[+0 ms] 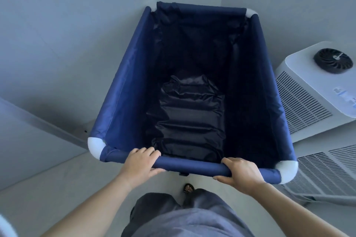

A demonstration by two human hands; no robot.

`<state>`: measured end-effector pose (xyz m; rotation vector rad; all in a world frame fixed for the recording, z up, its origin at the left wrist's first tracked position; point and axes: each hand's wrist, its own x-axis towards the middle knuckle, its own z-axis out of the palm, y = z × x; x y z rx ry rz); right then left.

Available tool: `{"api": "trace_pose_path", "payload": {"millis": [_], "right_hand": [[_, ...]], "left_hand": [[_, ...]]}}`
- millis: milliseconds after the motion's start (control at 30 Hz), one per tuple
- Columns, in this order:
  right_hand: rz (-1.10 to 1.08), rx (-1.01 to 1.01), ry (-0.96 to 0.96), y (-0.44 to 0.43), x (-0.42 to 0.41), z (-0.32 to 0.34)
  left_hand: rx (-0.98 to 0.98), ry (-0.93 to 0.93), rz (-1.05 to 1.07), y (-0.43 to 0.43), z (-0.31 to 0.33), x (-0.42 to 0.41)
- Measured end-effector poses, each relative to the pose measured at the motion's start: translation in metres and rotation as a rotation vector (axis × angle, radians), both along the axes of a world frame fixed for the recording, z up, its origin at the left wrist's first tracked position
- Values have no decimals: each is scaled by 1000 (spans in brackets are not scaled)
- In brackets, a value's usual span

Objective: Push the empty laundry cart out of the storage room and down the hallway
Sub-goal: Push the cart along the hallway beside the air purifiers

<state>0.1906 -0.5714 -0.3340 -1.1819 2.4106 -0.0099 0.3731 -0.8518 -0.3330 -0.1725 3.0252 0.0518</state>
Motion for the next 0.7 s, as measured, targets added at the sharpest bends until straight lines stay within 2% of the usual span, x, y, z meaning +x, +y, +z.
{"api": "trace_pose_path", "payload": {"millis": [133,267,433,700], "right_hand": [[-55,8,7,-29,23,1],[-51,126,44,-56,43,8],[-143,142,-44,-75,67,19],[-206,56,-12,-144,155,11]], "left_hand": [[79,-130,-45,-14,9,-4],[147,-279,-39,-22,7,-8],[110,-314,-95,-43,7,1],[72,-345,-69,-121,15,62]]}}
